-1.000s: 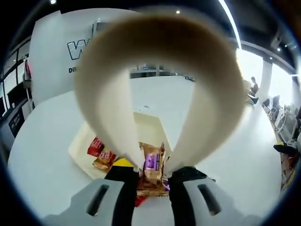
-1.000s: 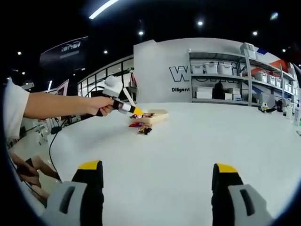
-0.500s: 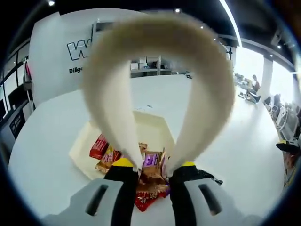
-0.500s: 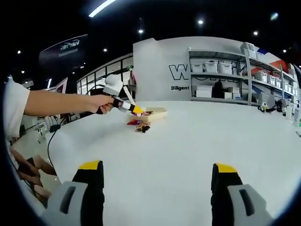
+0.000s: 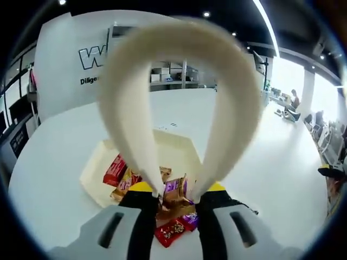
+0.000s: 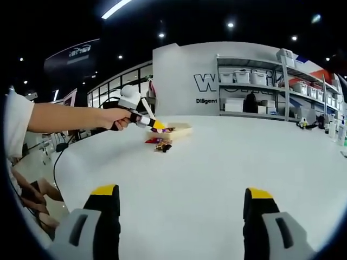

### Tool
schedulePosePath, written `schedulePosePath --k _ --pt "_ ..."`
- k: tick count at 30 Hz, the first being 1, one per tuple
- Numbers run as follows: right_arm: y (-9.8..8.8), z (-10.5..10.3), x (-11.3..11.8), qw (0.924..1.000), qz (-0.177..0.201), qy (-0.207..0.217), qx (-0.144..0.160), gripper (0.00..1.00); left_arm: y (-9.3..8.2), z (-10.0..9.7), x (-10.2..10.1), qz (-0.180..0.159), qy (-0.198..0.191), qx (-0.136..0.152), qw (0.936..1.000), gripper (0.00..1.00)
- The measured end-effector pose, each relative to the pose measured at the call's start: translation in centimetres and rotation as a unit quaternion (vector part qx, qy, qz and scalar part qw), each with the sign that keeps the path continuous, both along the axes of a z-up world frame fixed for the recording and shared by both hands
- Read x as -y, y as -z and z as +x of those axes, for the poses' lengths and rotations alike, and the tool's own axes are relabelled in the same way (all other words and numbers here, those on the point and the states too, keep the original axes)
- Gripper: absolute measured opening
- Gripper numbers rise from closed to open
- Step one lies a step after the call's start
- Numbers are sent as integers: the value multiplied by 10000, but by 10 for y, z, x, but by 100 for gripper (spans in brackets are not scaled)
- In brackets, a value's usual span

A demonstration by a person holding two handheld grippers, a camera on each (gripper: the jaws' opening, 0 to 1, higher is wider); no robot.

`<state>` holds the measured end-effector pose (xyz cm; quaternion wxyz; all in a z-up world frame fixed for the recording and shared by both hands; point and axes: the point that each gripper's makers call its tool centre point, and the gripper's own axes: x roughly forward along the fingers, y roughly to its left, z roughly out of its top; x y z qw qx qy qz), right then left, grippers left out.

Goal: Place the target food into the container with the food tongs after gripping and lifting it, then release it inside without dropping or visibly crushing the food.

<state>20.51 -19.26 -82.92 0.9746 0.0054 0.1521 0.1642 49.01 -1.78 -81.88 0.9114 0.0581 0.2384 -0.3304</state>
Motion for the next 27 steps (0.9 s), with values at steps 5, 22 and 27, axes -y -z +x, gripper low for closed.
schedulePosePath --k 5,22,27 --pt "0 0 -1 10000 -9 3 -6 93 0 4 2 40 -10 79 10000 26" --pt "3 0 0 10000 -71 -2 -58 93 -7 11 -7 -36 -144 197 9997 26" --pt "3 0 -1 10000 -65 -24 -49 93 -7 6 -8 -44 -127 182 9997 26"
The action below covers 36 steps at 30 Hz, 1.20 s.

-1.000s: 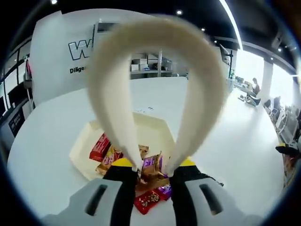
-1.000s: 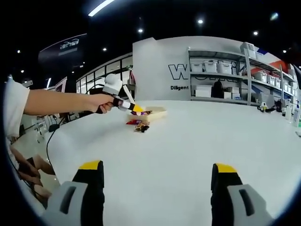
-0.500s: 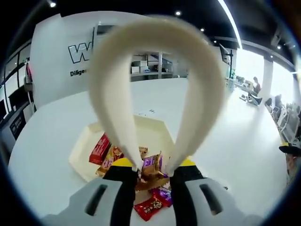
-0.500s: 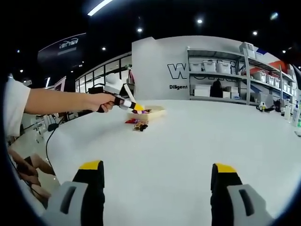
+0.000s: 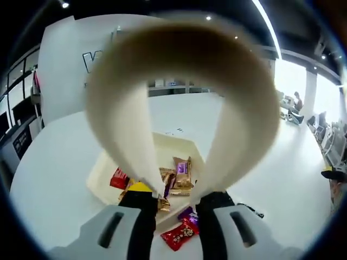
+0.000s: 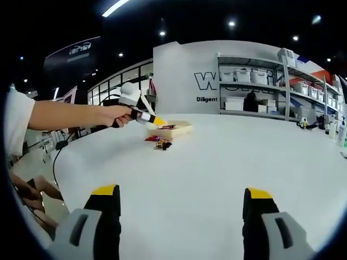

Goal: Place the target food into the container with the food tongs after gripping and lifting it, then release it inside without dropping or visibly crushing the food.

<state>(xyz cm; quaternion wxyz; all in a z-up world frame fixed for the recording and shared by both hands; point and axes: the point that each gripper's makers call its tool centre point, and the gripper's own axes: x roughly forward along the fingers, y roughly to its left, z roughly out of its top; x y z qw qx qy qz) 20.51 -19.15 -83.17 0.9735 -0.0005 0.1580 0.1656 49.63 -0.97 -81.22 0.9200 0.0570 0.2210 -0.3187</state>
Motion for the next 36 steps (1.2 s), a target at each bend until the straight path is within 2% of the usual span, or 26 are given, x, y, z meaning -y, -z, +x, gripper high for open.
schedulePosePath --k 10,15,24,36 --pt "-6 -3 -6 10000 12 -65 72 93 -9 -14 6 84 153 96 9998 26" --pt "-8 -5 -9 9999 13 -88 96 93 -3 -26 7 214 270 111 9993 26" --pt "-9 -7 -13 9998 2 -133 111 92 6 -39 0 216 318 42 9993 26" --pt "-8 -7 -20 9998 -53 -185 92 92 19 -40 -14 218 300 -43 9993 26"
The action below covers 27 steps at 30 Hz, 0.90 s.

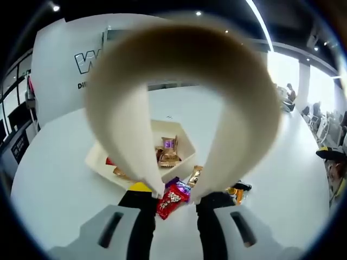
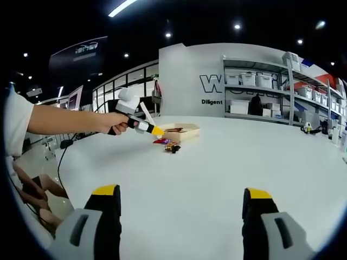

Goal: Place the target food into the container with the food tongs after gripping and lifting it, then release it inside without dropping or visibly crushing the food.

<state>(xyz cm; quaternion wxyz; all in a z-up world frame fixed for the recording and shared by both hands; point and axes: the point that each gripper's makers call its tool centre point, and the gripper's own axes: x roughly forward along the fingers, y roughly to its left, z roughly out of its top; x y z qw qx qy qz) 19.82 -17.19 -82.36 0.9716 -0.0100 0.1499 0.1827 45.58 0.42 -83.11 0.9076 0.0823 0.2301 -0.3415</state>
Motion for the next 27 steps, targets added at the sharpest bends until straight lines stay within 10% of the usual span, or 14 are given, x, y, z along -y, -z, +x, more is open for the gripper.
schedulePosePath --k 27 --pt "-2 -1 0 10000 -70 29 51 91 16 -19 3 31 176 -302 9994 27"
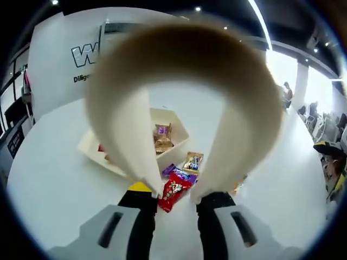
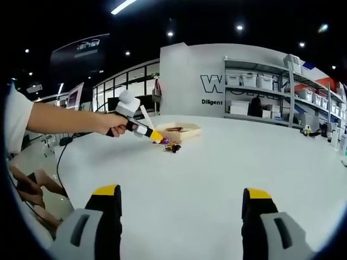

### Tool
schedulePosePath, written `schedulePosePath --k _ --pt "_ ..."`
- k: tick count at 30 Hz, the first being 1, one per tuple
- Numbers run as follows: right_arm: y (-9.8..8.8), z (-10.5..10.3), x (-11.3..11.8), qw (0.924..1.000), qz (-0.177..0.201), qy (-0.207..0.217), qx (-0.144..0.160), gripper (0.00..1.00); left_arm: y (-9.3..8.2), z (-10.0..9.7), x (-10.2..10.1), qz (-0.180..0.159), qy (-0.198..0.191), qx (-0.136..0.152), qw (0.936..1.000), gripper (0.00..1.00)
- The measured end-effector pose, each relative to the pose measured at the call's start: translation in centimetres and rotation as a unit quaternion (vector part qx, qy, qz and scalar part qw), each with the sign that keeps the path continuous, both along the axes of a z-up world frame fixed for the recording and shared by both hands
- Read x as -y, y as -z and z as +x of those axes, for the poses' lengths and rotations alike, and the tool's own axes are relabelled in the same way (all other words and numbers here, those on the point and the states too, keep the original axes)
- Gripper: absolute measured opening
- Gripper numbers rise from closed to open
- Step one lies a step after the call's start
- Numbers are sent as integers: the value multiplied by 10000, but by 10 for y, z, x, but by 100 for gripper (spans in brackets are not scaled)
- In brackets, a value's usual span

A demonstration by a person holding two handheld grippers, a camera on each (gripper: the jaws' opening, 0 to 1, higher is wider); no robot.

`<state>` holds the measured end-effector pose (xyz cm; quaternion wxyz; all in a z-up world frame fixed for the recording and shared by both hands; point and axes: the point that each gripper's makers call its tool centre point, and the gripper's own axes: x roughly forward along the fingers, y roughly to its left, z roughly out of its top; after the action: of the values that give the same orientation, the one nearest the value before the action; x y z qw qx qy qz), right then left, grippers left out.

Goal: Place the target food into the container with the food tongs after gripping and lifting it, then release it inside without dropping or visibly crushing the food.

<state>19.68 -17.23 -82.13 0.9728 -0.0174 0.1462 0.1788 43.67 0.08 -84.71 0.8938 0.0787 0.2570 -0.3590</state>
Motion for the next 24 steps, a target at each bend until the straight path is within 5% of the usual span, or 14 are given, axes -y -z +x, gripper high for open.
schedulePosePath --k 7,17,24 --pt "-2 -2 -3 10000 34 -32 49 91 -4 -16 -1 21 138 -33 9999 27" --pt "-2 -4 -8 9999 82 -66 57 91 -16 -6 -23 -30 57 100 9999 27" --pt "-5 -4 -9 9999 61 -65 60 91 -13 -8 -13 -156 331 78 9993 27"
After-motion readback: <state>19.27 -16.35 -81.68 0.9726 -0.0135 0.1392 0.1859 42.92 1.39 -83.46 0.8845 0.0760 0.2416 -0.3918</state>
